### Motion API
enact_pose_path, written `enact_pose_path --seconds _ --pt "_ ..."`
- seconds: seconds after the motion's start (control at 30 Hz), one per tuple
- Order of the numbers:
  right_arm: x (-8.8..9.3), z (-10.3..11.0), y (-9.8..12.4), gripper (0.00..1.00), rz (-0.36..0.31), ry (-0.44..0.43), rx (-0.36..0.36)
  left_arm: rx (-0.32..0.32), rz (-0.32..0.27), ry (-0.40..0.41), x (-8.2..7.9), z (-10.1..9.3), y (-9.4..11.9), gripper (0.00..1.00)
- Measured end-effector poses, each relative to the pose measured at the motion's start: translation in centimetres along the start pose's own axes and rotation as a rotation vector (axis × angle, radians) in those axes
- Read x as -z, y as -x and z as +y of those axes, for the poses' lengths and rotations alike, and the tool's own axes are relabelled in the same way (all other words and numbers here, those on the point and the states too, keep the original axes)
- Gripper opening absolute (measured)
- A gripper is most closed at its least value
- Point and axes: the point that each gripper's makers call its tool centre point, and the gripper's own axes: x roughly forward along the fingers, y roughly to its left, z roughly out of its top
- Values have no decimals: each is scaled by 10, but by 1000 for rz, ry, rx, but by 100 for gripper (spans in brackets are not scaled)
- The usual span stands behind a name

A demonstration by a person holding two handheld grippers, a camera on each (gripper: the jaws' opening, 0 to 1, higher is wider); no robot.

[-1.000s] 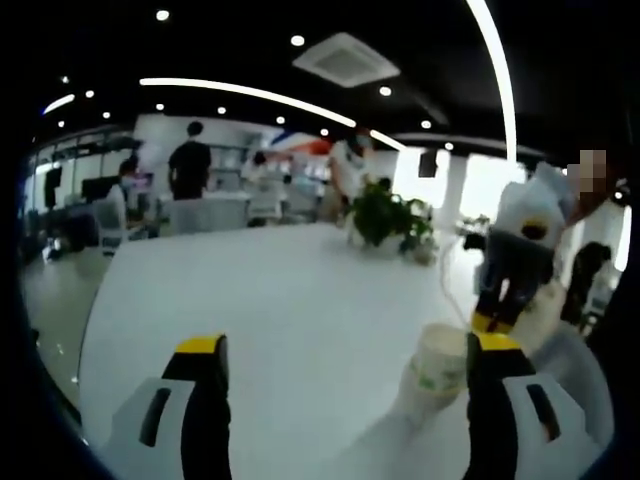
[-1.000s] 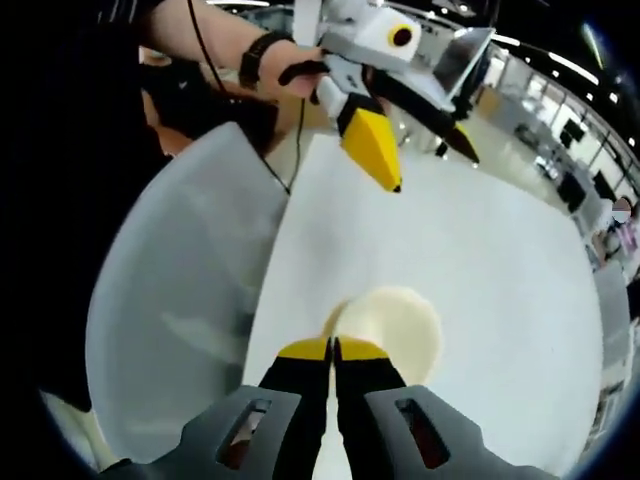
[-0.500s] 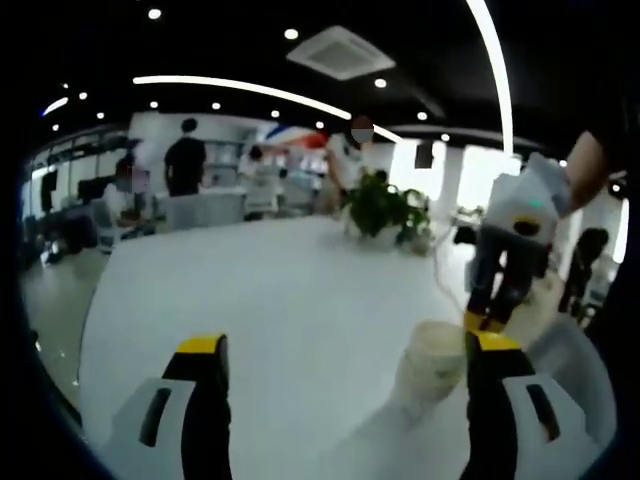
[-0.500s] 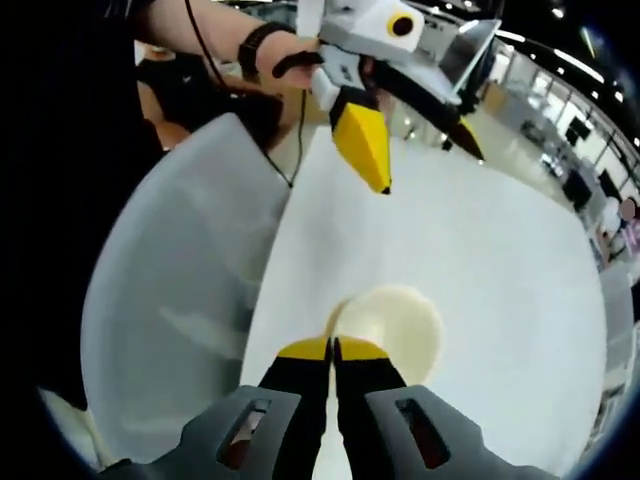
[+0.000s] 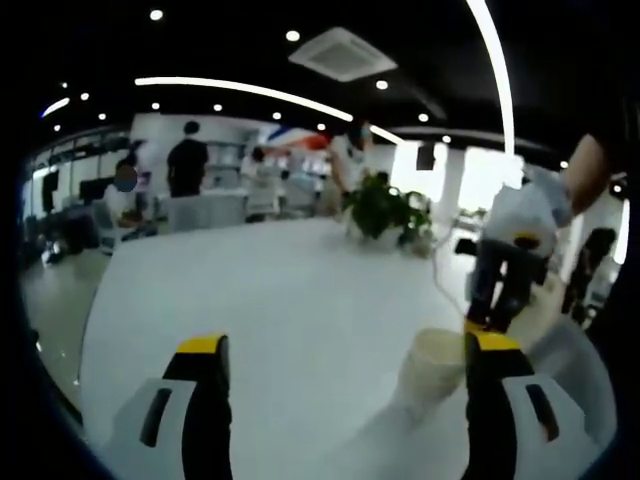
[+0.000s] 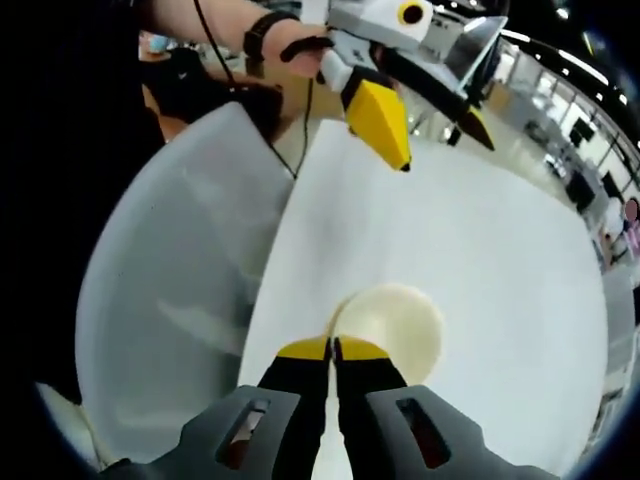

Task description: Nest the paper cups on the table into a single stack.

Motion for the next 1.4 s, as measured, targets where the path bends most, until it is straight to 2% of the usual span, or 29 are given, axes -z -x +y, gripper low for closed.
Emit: enact_pose_path --seconds 0.23,0.63,0.93,1.17,1.23,1.33,1.4 --pt "2 2 0 0 0 -15 -4 -2 8 -7 2 -1 1 96" --pt "-4 4 3 11 -39 2 10 5 14 -3 6 -5 1 96" --pt "-2 4 6 19 -40 -3 25 12 16 -8 3 -6 -1 96" --pt "-14 -2 24 21 -104 15 86 13 14 -9 1 -6 0 96" --pt "-15 -5 30 21 -108 6 110 11 14 -9 0 -5 1 96" --pt "-22 -13 44 21 -174 -36 166 8 10 -7 -2 -3 2 96" --pt "-21 -17 53 21 -188 -48 199 7 9 -9 -2 -2 1 96"
